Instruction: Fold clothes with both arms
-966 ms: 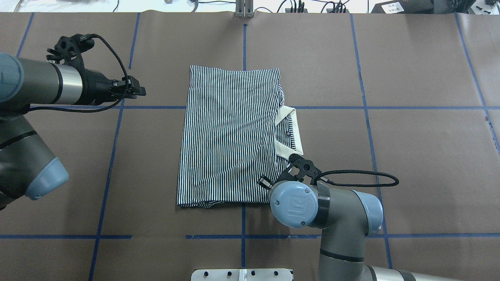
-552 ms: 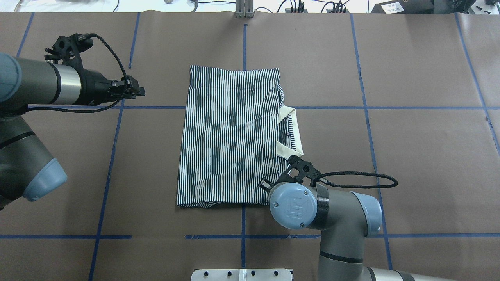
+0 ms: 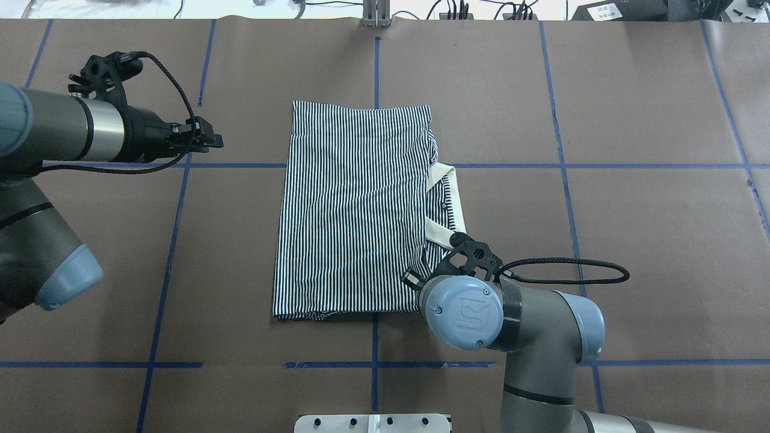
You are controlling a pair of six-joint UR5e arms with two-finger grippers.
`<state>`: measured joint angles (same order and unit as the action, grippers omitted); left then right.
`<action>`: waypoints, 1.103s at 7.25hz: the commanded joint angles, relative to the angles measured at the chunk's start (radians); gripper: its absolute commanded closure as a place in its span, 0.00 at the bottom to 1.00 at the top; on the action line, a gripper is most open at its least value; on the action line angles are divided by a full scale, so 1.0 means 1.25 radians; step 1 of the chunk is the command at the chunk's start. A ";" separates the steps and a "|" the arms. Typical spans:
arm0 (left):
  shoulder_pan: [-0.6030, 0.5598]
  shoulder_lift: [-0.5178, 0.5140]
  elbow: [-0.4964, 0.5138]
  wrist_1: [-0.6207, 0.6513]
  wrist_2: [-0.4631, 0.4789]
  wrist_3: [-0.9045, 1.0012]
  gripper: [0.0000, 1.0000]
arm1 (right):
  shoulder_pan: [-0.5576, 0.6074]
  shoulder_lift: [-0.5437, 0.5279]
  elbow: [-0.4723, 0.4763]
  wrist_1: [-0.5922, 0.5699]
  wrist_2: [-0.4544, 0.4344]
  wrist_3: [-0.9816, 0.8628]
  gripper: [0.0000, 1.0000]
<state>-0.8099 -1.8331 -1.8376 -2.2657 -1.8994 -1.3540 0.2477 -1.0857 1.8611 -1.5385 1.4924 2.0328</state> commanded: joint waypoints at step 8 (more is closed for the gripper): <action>0.338 0.001 -0.047 0.108 0.174 -0.426 0.51 | -0.024 -0.060 0.077 0.000 0.001 0.001 1.00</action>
<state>-0.4741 -1.8309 -1.8936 -2.1698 -1.7227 -1.8383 0.2179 -1.1598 1.9553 -1.5386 1.4940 2.0347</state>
